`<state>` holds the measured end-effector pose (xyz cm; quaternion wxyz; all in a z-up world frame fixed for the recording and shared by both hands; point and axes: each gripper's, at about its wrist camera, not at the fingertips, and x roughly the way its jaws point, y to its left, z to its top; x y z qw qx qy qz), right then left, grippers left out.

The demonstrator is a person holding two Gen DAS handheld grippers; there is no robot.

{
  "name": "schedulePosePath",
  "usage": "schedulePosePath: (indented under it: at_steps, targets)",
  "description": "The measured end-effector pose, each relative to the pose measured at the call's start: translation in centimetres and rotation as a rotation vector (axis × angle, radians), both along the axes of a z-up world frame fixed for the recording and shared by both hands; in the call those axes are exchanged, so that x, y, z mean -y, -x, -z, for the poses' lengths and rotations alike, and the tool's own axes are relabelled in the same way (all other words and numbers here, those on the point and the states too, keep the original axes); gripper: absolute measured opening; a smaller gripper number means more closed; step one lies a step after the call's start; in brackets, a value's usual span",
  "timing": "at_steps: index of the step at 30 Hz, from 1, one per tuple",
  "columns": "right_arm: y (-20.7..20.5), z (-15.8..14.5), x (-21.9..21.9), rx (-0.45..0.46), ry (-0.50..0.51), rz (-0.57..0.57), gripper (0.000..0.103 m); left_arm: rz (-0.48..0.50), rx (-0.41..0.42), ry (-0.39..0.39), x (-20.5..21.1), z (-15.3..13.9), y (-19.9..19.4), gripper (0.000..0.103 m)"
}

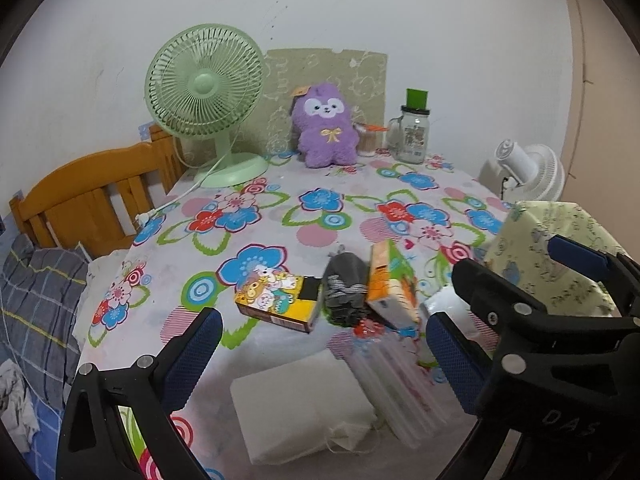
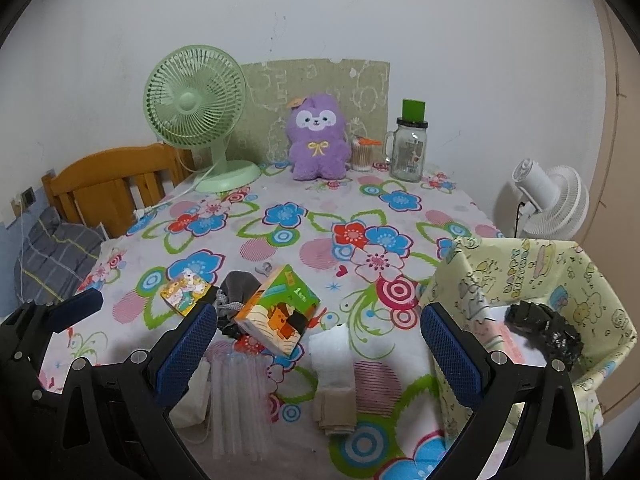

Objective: Organize soft objects
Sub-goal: 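Grasp the yellow cartoon box with the left tool while the right tool grasps the green box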

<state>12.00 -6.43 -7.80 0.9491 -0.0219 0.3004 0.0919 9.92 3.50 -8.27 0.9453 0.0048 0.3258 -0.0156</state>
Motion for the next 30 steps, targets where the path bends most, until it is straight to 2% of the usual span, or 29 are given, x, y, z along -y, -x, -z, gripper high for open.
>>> schedulePosePath:
  at_steps: [30]
  targets:
    - [-7.8,4.8,-2.9,-0.161,0.009,-0.024,0.103,-0.088,-0.159,-0.045,-3.4,4.6,-7.3,0.102]
